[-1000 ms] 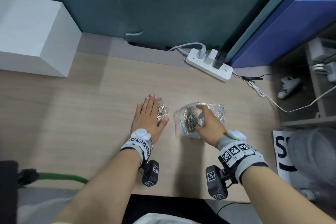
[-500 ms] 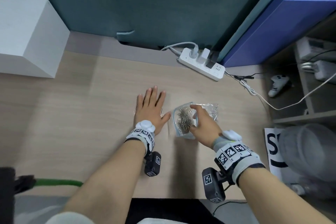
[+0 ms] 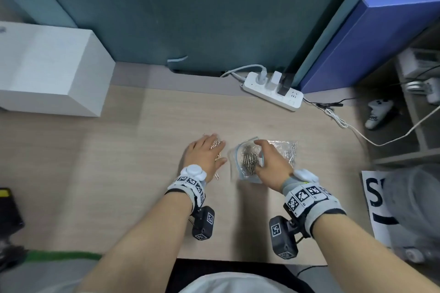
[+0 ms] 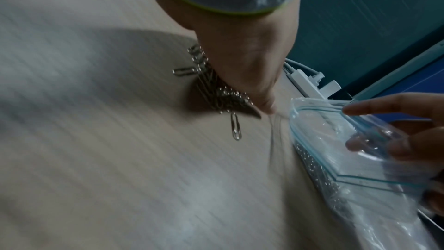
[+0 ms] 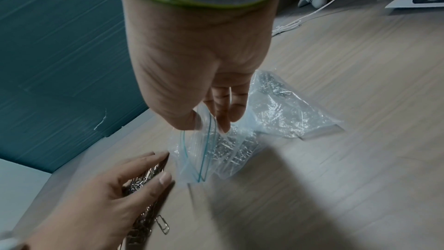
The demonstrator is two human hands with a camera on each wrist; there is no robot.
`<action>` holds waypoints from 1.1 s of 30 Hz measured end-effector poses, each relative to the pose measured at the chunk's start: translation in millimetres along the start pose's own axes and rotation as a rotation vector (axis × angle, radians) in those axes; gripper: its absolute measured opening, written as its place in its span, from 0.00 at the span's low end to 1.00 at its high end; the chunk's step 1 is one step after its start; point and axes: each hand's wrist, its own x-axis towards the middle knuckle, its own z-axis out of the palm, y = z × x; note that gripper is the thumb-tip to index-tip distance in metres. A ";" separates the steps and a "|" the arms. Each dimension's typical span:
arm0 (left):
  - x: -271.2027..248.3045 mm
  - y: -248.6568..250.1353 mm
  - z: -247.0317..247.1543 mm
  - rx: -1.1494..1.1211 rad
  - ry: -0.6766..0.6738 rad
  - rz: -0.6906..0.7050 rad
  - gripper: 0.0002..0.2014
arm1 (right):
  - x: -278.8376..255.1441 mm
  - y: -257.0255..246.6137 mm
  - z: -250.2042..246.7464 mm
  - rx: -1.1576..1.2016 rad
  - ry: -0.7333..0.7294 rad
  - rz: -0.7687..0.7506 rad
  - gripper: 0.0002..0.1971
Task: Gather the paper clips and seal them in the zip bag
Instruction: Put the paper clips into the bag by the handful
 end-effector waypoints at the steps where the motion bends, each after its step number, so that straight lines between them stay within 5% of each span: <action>1: -3.6 -1.5 -4.7 0.005 -0.025 -0.001 0.28 | -0.1 -0.8 -0.9 -0.003 -0.003 0.004 0.36; 10: 3.0 0.4 -26.0 -0.036 -0.098 -0.034 0.11 | 3.9 -10.9 -3.2 0.012 -0.013 0.017 0.36; 14: 6.9 -1.6 -25.4 -0.090 -0.122 -0.067 0.11 | 4.3 -11.7 -1.9 0.016 -0.004 0.022 0.36; 24: 8.8 1.6 -35.3 -0.452 -0.054 -0.390 0.07 | 5.5 -11.6 -1.3 0.016 -0.003 0.027 0.36; 29: 17.2 44.1 -46.1 -0.839 -0.053 -0.331 0.08 | 4.9 -11.9 -0.2 0.015 0.009 0.031 0.36; 33: 20.1 72.1 -53.8 -0.893 -0.149 -0.191 0.13 | 4.2 -11.8 -0.5 0.035 0.010 0.026 0.35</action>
